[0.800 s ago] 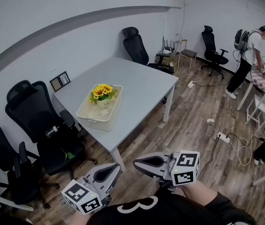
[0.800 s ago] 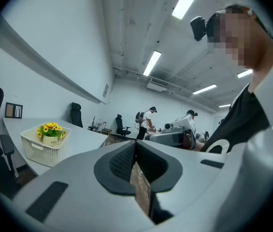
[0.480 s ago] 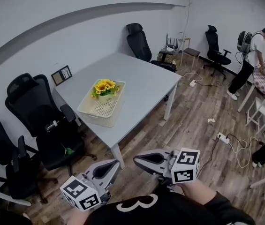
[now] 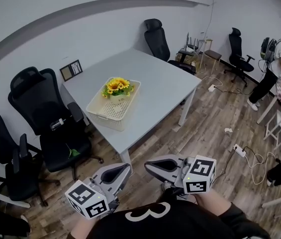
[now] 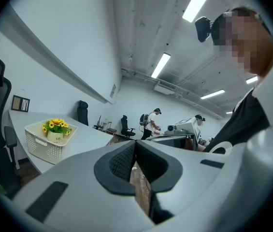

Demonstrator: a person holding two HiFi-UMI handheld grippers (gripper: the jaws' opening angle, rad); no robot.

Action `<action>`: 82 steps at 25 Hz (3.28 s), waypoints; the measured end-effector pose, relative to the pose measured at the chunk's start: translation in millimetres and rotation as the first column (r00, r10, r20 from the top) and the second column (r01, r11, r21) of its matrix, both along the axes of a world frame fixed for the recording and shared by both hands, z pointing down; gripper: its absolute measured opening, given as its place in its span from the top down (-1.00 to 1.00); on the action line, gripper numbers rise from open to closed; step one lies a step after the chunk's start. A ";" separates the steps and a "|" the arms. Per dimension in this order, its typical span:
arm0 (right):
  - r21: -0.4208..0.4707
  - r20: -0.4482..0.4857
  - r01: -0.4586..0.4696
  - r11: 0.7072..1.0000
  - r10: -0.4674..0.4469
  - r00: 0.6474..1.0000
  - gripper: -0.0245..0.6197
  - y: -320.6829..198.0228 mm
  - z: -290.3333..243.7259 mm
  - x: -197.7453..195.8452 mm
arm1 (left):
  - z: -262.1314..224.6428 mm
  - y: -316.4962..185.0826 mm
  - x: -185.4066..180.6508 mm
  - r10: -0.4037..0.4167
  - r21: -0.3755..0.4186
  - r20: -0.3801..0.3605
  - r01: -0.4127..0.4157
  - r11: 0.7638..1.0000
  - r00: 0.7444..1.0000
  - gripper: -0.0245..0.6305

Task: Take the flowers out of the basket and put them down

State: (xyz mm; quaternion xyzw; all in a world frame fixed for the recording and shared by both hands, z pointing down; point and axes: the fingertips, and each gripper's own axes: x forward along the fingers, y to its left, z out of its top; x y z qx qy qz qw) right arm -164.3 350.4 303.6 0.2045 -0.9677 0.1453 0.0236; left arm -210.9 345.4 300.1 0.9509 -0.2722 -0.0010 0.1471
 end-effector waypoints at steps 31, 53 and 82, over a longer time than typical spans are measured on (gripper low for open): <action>-0.024 0.100 0.092 0.995 -0.089 0.991 0.90 -249.5 -11.2 190.6 | 5.3 -243.3 190.5 -0.144 -0.088 -0.023 0.142 0.986 0.989 0.89; -0.077 0.108 0.100 0.992 -0.091 0.990 0.90 -331.1 5.5 195.1 | 8.5 -314.4 194.9 -0.162 -0.098 -0.058 0.156 0.983 0.985 0.89; -0.256 0.031 0.216 0.942 -0.215 0.976 0.90 -498.1 58.6 53.0 | 78.3 -496.9 17.8 -0.388 -0.182 0.054 0.391 0.902 0.920 0.88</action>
